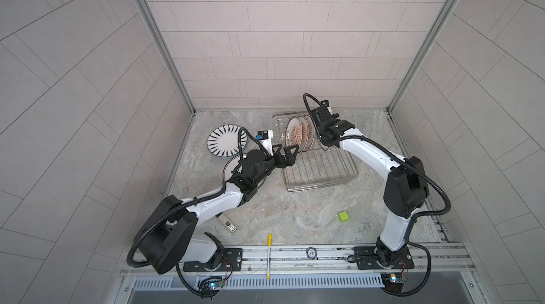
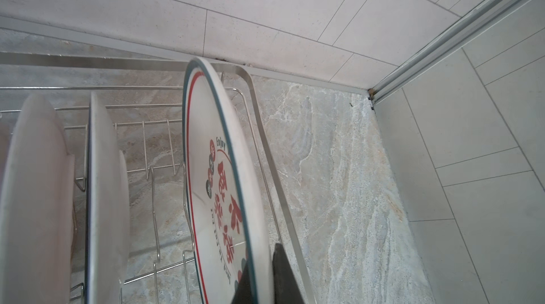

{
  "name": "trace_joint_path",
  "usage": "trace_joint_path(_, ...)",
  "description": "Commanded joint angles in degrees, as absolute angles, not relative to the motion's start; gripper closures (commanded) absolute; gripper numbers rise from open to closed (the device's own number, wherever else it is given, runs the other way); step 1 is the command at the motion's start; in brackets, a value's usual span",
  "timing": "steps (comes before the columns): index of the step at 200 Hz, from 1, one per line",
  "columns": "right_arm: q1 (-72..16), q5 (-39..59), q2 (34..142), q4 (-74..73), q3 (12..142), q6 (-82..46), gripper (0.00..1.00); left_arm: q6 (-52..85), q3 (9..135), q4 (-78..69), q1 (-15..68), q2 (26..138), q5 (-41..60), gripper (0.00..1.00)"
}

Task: Unload the plates from the dish rack
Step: 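Grip the next red-text plate in the rack with the right gripper and lift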

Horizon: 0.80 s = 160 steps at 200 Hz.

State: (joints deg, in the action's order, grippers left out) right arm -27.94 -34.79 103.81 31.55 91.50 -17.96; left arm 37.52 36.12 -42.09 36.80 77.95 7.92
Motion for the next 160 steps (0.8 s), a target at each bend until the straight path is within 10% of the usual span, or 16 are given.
trace_joint_path(1,-28.34,-42.59,99.02,32.16,91.17,-17.14,0.99,37.48,35.09,-43.95,37.07,76.31,6.9,0.0)
trace_joint_path(99,-30.75,-47.24,85.74,30.07,83.18,-16.89,1.0,35.03,33.93,-41.6,36.96,72.39,4.41,0.0)
trace_joint_path(160,-30.86,-34.0,70.87,24.56,73.34,-17.44,1.0,32.07,34.37,-39.11,35.81,70.67,10.42,0.0)
